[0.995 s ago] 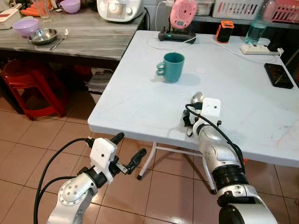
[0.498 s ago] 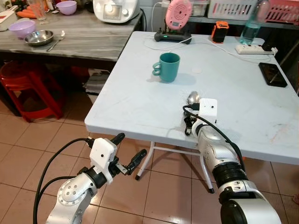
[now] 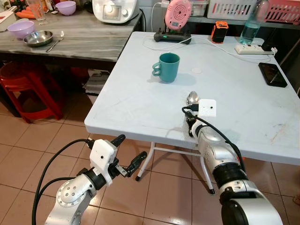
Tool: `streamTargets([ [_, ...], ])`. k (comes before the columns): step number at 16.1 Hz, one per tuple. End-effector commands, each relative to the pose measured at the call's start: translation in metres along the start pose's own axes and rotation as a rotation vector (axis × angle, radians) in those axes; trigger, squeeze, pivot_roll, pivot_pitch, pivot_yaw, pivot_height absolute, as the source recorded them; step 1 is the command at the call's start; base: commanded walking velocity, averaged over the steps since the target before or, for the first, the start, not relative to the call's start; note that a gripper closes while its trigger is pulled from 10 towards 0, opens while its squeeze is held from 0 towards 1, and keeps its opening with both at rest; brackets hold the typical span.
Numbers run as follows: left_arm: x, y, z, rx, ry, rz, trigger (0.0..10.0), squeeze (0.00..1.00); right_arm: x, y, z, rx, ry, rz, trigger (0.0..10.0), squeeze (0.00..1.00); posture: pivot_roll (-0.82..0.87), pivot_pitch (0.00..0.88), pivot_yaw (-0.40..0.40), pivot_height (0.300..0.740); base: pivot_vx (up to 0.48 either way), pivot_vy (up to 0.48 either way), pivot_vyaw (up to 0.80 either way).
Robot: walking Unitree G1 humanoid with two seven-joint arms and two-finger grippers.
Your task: Setting the table
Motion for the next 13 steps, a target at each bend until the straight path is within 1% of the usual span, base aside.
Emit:
streamTargets([
  [1, 0.0016, 0.0022, -0.0022, -0.016, -0.002, 0.010, 10.0, 0.00, -0.0479, -0.0047, -0.0065, 0.022, -0.162, 0.006, 0.0, 0.00, 0.04, 0.119, 0.031, 0.740, 0.000, 0.000, 0.00],
  [4, 0.0017, 0.0037, -0.0008, -0.030, 0.000, 0.009, 10.0, 0.00, -0.0488, -0.0001, -0.0066, 0.009, -0.161, 0.011, 0.0, 0.00, 0.04, 0.119, 0.031, 0.740, 0.000, 0.000, 0.00],
  [10, 0.0020, 0.0038, 0.0021, -0.031, 0.005, 0.011, 10.0, 0.00, -0.0472, -0.0013, -0.0070, 0.002, -0.144, 0.034, 0.0, 0.00, 0.04, 0.110, 0.032, 0.740, 0.000, 0.000, 0.00],
  [13, 0.0035, 0.0012, 0.0041, -0.016, 0.018, 0.014, 10.0, 0.00, -0.0476, 0.0021, -0.0095, -0.013, -0.131, 0.054, 0.0, 0.00, 0.05, 0.094, 0.025, 0.740, 0.000, 0.000, 0.00],
])
Point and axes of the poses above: a point about 5 cm out from each wrist's last joint towards the gripper, its own z axis pointing out of the wrist towards the gripper, its own x axis along the axis of the wrist's last joint, y = z × x, the point moved 4 cm from there along z, pointing out of the wrist towards the gripper, and after that the axes turned 2 degrees about -z, right-handed, at the moved point
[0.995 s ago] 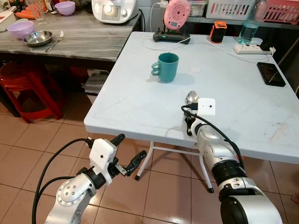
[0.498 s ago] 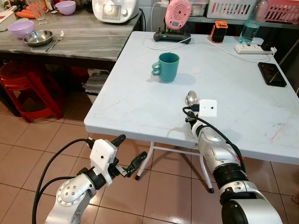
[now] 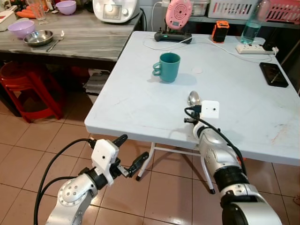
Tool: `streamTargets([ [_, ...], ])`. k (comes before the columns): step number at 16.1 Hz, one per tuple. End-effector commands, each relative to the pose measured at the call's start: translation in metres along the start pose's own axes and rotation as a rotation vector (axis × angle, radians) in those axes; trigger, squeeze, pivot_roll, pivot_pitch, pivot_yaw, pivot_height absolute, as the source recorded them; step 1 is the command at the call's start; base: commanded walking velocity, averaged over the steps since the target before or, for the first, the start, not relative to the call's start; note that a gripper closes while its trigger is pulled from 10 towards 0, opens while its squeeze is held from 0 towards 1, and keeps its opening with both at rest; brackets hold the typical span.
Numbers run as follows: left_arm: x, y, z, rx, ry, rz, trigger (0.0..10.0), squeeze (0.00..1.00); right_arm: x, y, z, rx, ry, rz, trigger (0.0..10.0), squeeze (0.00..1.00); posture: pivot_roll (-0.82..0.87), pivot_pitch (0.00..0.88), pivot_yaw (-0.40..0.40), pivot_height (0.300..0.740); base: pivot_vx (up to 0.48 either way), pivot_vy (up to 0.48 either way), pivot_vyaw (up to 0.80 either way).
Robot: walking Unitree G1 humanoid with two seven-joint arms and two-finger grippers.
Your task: Setting the table
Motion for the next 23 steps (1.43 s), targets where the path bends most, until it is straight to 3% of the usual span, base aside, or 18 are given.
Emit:
streamTargets([
  [1, 0.001, -0.003, 0.001, 0.016, 0.007, 0.013, 10.0, 0.00, -0.046, -0.001, -0.009, -0.001, -0.154, 0.051, 0.0, 0.00, 0.05, 0.092, 0.024, 0.740, 0.000, 0.000, 0.00],
  [4, 0.002, -0.008, 0.003, 0.056, 0.017, 0.033, 10.0, 0.00, -0.040, 0.004, -0.017, -0.020, -0.114, 0.073, 0.0, 0.00, 0.05, 0.069, 0.016, 0.740, 0.000, 0.000, 0.00],
  [6, 0.004, -0.034, 0.005, 0.257, 0.031, 0.088, 10.0, 0.00, -0.023, 0.015, -0.036, -0.038, 0.002, 0.051, 0.0, 0.00, 0.04, 0.049, 0.013, 0.740, 0.000, 0.000, 0.00],
  [10, 0.003, -0.055, 0.006, 0.415, 0.040, 0.062, 10.0, 0.00, -0.006, 0.018, -0.065, -0.024, 0.143, -0.024, 0.0, 0.00, 0.01, 0.017, 0.017, 0.740, 0.000, 0.000, 0.00],
  [11, 0.003, -0.058, 0.009, 0.426, 0.051, 0.040, 10.0, 0.00, 0.001, 0.021, -0.076, -0.034, 0.202, -0.013, 4.6, 0.00, 0.00, 0.004, 0.018, 0.740, 0.000, 0.000, 0.00],
  [12, 0.003, -0.059, 0.012, 0.429, 0.056, 0.042, 10.0, 0.00, 0.004, 0.023, -0.081, -0.040, 0.216, -0.015, 10.0, 0.00, -0.01, 0.000, 0.018, 0.740, 0.000, 0.000, 0.00],
  [16, 0.009, -0.063, 0.025, 0.429, 0.086, 0.038, 10.0, 0.00, 0.003, 0.035, -0.090, -0.084, 0.227, -0.052, 10.0, 0.00, -0.02, 0.000, 0.024, 0.740, 0.000, 0.000, -0.10],
  [23, 0.010, -0.069, 0.025, 0.432, 0.095, 0.049, 10.0, 0.00, 0.004, 0.026, -0.089, -0.051, 0.231, -0.042, 10.0, 0.00, -0.01, 0.000, 0.021, 0.740, 0.000, 0.305, -0.64],
])
Point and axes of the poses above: a point about 5 cm out from each wrist's last joint towards the gripper, its own z axis pointing out of the wrist towards the gripper, its own x axis along the axis of the wrist's last joint, y = z × x, the point moved 4 cm from there along z, pointing out of the wrist towards the gripper, and after that the axes turned 2 degrees about -z, right-handed, at the moved point
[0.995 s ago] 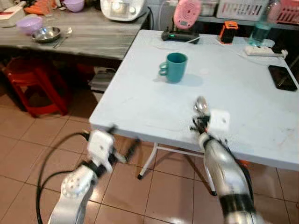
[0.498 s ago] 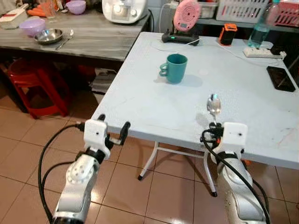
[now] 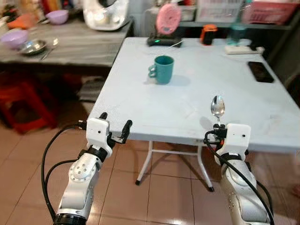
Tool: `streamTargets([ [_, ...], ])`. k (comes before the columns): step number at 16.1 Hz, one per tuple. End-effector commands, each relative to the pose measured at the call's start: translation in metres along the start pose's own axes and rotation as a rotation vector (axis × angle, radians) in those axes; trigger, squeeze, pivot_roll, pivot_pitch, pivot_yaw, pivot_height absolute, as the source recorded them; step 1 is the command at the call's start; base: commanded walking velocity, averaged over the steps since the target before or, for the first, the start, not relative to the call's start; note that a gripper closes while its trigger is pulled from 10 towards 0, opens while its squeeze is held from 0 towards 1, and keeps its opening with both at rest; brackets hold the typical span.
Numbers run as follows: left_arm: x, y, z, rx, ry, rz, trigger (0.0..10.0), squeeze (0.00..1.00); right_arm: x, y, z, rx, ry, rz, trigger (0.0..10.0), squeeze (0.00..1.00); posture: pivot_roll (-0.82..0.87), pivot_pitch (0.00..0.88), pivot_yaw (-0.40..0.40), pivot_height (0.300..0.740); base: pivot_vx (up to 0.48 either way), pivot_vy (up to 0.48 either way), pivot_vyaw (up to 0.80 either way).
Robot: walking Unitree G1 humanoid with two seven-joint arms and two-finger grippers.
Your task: Setting the table
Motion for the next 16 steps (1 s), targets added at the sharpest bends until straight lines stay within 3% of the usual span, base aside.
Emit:
streamTargets([
  [1, 0.0001, -0.0054, -0.0015, 0.011, 0.002, 0.007, 10.0, 0.00, 0.0085, -0.0076, -0.0006, 0.027, 0.031, 0.007, 10.0, 0.00, -0.01, 0.000, 0.021, 0.740, 0.000, 0.368, -0.63],
  [9, 0.0021, -0.0087, 0.0020, 0.014, 0.013, 0.017, 10.0, 0.00, 0.0115, -0.0094, -0.0020, 0.049, 0.055, 0.002, 10.0, 0.00, 0.00, 0.000, 0.032, 0.740, 0.000, 0.388, -0.13],
  [16, 0.0026, -0.0109, 0.0017, 0.016, 0.015, 0.027, 10.0, 0.00, 0.0109, -0.0136, -0.0043, 0.058, 0.061, 0.015, 10.0, 0.00, 0.00, 0.000, 0.038, 0.740, 0.000, 0.439, 0.65],
])
Point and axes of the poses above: a point about 5 cm out from each wrist's last joint towards the gripper, its own z axis pointing out of the wrist towards the gripper, its own x axis along the axis of the wrist's last joint, y = z × x, the point moved 4 cm from there along z, pointing out of the wrist towards the gripper, and after that the axes turned 2 degrees about -z, right-handed, at the moved point
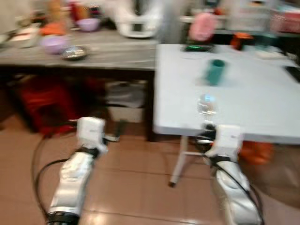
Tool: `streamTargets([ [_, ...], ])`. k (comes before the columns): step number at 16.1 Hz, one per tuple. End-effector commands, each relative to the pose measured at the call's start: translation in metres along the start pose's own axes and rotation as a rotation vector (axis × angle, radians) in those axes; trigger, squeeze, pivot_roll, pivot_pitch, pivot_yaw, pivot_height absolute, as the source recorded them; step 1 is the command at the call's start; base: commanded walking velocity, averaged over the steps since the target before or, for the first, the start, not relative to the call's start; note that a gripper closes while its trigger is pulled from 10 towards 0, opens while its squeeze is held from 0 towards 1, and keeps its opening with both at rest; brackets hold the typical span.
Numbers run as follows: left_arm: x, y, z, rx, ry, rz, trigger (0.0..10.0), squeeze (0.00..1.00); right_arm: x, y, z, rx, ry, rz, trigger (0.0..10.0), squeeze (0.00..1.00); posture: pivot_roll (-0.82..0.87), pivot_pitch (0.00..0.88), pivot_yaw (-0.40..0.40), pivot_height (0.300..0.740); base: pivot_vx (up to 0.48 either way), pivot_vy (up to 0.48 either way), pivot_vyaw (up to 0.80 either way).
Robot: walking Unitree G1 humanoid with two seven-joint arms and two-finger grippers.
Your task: Setting the table
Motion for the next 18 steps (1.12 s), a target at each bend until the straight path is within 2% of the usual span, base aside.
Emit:
streamTargets([
  [1, 0.001, 0.011, 0.003, -0.035, 0.006, -0.008, 10.0, 0.00, 0.005, 0.011, 0.000, -0.027, 0.018, -0.010, 10.0, 0.00, 0.00, 0.000, 0.039, 0.740, 0.000, 0.442, 0.68],
  [6, 0.001, 0.012, 0.005, -0.039, 0.008, -0.005, 10.0, 0.00, 0.005, 0.011, 0.000, -0.025, 0.023, -0.005, 10.0, 0.00, 0.01, 0.000, 0.040, 0.740, 0.000, 0.442, 0.60],
  [10, 0.002, 0.013, 0.005, -0.038, 0.018, 0.003, 10.0, 0.00, 0.005, 0.013, 0.000, -0.032, 0.023, -0.009, 10.0, 0.00, 0.00, 0.000, 0.038, 0.740, 0.000, 0.310, 0.00],
  [12, 0.003, 0.020, 0.002, -0.106, 0.022, -0.012, 10.0, 0.00, 0.004, 0.014, 0.001, -0.037, 0.019, -0.006, 10.0, 0.00, 0.00, 0.000, 0.036, 0.740, 0.000, 0.000, 0.00],
  [14, 0.003, 0.021, 0.001, -0.124, 0.022, -0.009, 10.0, 0.00, 0.004, 0.013, 0.001, -0.033, 0.016, -0.007, 10.0, 0.00, 0.00, 0.000, 0.036, 0.740, 0.000, 0.000, -0.50],
  [18, 0.004, 0.026, -0.001, -0.160, 0.028, -0.022, 10.0, 0.00, 0.004, 0.012, 0.000, -0.026, 0.024, -0.005, 10.0, 0.00, 0.00, 0.000, 0.037, 0.740, 0.318, 0.000, -0.67],
])
Point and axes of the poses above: a point about 5 cm out from each wrist's last joint towards the gripper, its own z axis pointing out of the wrist towards the gripper, its own x axis along the axis of the wrist's last joint, y = z × x, the point moved 4 cm from there along z, pointing out of the wrist towards the gripper, and after that the axes turned 2 degrees about -z, right-handed, at the moved point
